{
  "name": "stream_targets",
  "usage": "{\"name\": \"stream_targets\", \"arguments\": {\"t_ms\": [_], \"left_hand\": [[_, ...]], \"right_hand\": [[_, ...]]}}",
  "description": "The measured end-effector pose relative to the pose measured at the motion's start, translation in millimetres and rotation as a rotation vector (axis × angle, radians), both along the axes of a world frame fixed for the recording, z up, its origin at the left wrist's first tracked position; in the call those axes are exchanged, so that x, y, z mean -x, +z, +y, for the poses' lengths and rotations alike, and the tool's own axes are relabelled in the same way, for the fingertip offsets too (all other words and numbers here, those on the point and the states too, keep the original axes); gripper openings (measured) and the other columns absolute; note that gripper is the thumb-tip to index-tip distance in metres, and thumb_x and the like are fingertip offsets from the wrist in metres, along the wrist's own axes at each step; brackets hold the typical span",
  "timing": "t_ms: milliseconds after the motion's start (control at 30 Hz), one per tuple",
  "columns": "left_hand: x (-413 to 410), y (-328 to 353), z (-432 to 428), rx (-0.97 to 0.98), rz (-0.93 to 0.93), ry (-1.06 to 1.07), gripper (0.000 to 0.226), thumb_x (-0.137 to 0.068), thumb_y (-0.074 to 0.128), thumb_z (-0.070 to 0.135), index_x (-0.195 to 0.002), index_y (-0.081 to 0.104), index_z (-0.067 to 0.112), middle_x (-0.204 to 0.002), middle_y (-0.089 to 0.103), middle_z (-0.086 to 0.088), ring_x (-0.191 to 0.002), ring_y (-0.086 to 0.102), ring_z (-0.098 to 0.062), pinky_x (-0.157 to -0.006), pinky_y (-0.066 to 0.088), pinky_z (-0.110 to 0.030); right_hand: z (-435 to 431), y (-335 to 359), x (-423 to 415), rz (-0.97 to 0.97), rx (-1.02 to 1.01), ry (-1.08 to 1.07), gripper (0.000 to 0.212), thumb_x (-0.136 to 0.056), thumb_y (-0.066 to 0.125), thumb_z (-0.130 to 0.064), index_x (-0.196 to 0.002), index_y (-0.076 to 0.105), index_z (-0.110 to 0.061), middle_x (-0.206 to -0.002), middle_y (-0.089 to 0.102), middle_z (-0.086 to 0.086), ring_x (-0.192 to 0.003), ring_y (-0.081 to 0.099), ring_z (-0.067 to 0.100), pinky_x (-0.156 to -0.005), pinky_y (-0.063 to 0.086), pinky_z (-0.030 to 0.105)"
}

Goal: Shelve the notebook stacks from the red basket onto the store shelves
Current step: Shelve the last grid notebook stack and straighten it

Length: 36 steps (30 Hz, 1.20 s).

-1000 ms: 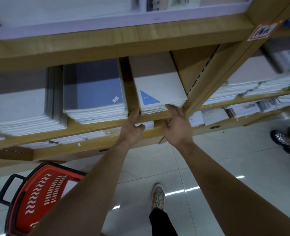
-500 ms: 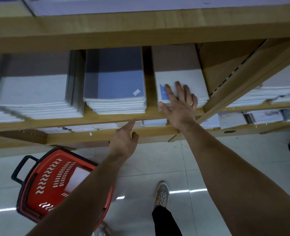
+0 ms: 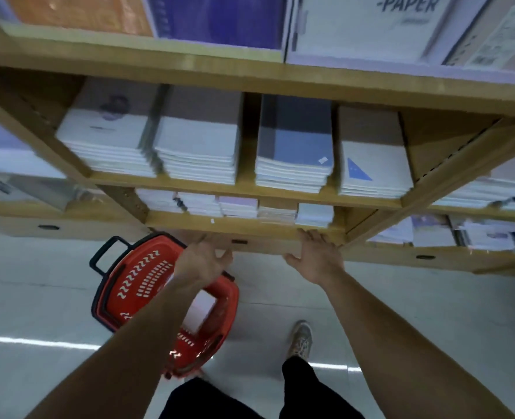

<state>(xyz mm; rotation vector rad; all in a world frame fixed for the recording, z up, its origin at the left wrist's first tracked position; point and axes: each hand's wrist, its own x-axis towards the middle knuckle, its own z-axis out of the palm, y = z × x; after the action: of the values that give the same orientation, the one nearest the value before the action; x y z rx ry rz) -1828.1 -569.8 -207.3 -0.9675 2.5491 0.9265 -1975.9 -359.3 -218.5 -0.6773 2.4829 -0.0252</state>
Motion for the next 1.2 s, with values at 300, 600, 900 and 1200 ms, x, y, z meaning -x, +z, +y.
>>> {"name": "stream_targets", "arguments": {"t_ms": [300,600,900,1200], "left_hand": [[-177.2,-47.9,-114.7,-0.015,-0.152,0.215,0.048,-0.090,0.061,0.048,-0.132,0.052,0.026,-0.119,0.064,-0.004,-0.105,0.064,-0.027,-0.089,0.055,-0.044],[-273.0,-191.5,-152.3,-0.156,-0.199,0.530,0.055,-0.081,0.044,0.077,-0.118,0.053,0.038,-0.117,0.068,0.004,-0.098,0.069,-0.024,-0.082,0.060,-0.047],[-235.6,-378.8,-107.3,-0.373,-0.197,0.911,0.070,-0.091,0.062,0.054,-0.146,0.036,0.018,-0.139,0.052,-0.007,-0.122,0.058,-0.029,-0.099,0.052,-0.049],[-203.7,-542.7,-93.5,-0.441,-0.216,1.220,0.076,-0.095,0.060,0.047,-0.154,0.025,0.014,-0.151,0.041,-0.011,-0.136,0.045,-0.032,-0.108,0.040,-0.044]], "right_hand": [[-166.8,-24.5,-111.5,-0.118,0.059,0.187,0.082,-0.095,0.055,-0.054,-0.161,0.019,-0.021,-0.161,0.032,0.008,-0.143,0.035,0.032,-0.111,0.038,0.046],[-262.7,-158.2,-189.7,-0.251,-0.058,0.438,0.076,-0.096,0.054,-0.053,-0.158,0.027,-0.017,-0.157,0.036,0.011,-0.142,0.036,0.033,-0.113,0.037,0.048],[-298.6,-360.8,-194.1,-0.323,-0.153,0.575,0.074,-0.097,0.060,-0.045,-0.157,0.028,-0.016,-0.156,0.036,0.012,-0.142,0.038,0.034,-0.114,0.034,0.045],[-295.2,-538.2,-168.5,-0.381,-0.209,0.588,0.080,-0.093,0.067,-0.042,-0.156,0.029,-0.008,-0.156,0.034,0.019,-0.143,0.034,0.037,-0.115,0.028,0.040]]}}
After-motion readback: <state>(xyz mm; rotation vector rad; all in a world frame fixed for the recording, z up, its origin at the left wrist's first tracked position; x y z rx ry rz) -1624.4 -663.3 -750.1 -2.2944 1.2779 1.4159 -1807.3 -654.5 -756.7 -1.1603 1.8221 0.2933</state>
